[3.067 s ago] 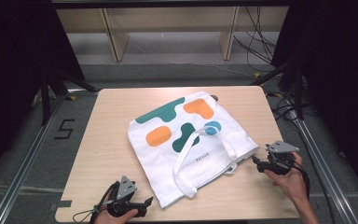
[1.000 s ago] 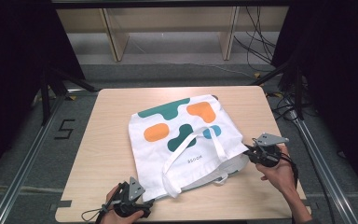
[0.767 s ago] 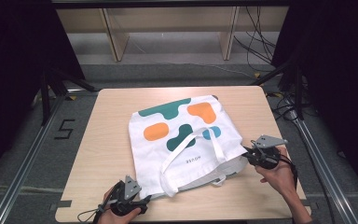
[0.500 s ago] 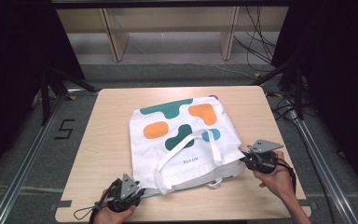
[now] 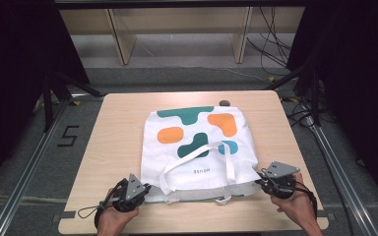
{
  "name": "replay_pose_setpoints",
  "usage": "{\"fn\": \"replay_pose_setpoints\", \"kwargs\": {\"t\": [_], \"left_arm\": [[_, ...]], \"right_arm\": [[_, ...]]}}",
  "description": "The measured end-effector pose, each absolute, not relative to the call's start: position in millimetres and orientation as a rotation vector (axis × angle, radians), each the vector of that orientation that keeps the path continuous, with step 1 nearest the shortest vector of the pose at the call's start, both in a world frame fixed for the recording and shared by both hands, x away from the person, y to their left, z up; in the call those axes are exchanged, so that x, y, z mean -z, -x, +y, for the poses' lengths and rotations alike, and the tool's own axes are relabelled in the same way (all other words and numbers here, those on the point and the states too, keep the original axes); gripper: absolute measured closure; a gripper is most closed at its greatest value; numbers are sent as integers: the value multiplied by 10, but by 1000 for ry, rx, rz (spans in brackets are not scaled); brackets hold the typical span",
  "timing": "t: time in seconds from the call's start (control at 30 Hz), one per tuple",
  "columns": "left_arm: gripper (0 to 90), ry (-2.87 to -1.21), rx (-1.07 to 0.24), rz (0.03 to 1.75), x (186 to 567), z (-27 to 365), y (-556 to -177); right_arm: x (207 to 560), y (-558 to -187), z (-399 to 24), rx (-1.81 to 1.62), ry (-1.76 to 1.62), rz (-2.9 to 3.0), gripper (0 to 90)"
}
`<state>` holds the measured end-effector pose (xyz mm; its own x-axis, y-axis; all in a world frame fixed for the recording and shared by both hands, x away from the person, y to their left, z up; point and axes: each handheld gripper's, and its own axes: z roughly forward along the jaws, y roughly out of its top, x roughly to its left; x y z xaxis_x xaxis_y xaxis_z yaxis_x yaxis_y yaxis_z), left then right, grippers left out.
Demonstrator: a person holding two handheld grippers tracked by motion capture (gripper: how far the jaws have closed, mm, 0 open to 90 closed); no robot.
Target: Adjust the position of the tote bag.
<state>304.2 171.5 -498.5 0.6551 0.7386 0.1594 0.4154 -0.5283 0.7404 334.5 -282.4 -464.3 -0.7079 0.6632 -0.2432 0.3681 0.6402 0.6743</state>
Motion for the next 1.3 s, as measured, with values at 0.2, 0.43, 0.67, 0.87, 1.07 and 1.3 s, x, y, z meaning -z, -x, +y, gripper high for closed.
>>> {"fn": "replay_pose_setpoints", "kwargs": {"t": [0.2,0.43,0.67,0.87,1.07,1.3], "left_arm": [[861,-2218,-635,770,4895,1728,-2977],[847,-2221,-625,774,4888,1745,-2910],[748,-2207,-642,801,4965,1647,-2993],[634,-2246,-664,798,4981,1681,-3068],[522,-2251,-654,880,5058,1666,-3147],[576,-2227,-647,899,5054,1660,-3204]], "right_arm": [[4672,-3203,-2898,-852,-841,2382,830],[4732,-3161,-2905,-916,-885,2383,785],[4796,-3160,-2830,-854,-875,2397,679],[4713,-3172,-2836,-901,-822,2344,820],[4621,-3207,-2840,-967,-846,2316,855],[4596,-3196,-2854,-994,-843,2310,852]]}}
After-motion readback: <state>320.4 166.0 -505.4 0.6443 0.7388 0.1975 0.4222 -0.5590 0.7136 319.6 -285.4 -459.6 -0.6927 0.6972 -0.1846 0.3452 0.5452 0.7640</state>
